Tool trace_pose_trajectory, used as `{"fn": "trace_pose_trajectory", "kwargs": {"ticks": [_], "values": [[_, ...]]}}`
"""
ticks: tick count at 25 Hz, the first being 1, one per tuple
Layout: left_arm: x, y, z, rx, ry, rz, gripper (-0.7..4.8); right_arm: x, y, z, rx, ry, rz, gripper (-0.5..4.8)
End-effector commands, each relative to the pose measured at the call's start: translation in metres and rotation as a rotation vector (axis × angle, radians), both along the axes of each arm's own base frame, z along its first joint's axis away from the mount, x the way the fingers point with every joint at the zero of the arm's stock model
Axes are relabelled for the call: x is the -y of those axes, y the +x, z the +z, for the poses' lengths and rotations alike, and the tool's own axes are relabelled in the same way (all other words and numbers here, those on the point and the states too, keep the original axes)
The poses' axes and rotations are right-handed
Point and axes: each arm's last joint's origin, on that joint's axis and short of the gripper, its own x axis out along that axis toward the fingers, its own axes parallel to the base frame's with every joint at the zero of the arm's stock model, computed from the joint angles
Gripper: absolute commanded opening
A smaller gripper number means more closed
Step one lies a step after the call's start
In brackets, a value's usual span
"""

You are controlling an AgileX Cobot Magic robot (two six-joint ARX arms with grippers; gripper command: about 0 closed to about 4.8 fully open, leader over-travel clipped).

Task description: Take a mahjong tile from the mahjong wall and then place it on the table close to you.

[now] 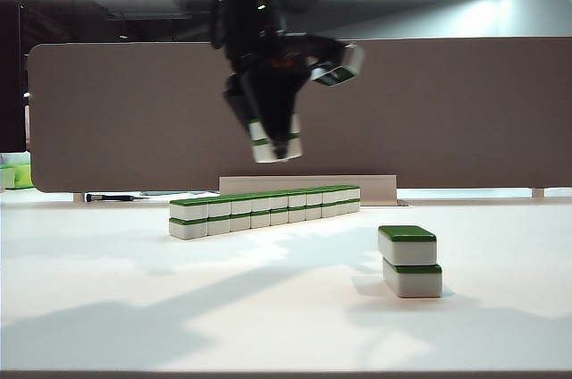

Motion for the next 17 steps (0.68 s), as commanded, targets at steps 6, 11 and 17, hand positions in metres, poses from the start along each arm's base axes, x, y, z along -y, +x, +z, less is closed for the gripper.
{"fn": "trace_pose_trajectory", "kwargs": {"ticks": [6, 11, 17], "values": [[0.03, -0.03, -0.012, -0.053, 0.015, -0.122, 1.51, 0.0, 0.0, 0.003, 0.022, 0.001, -0.002, -0.01], [0.032, -0.041, -0.043, -0.14, 0.093, -0.167, 1.5, 0.0, 0.0, 0.003, 0.022, 0.001, -0.002, -0.01], [0.031, -0.044, -0.06, -0.172, 0.114, -0.17, 1.45, 0.0, 0.0, 0.003, 0.022, 0.001, -0.002, -0.01]]}}
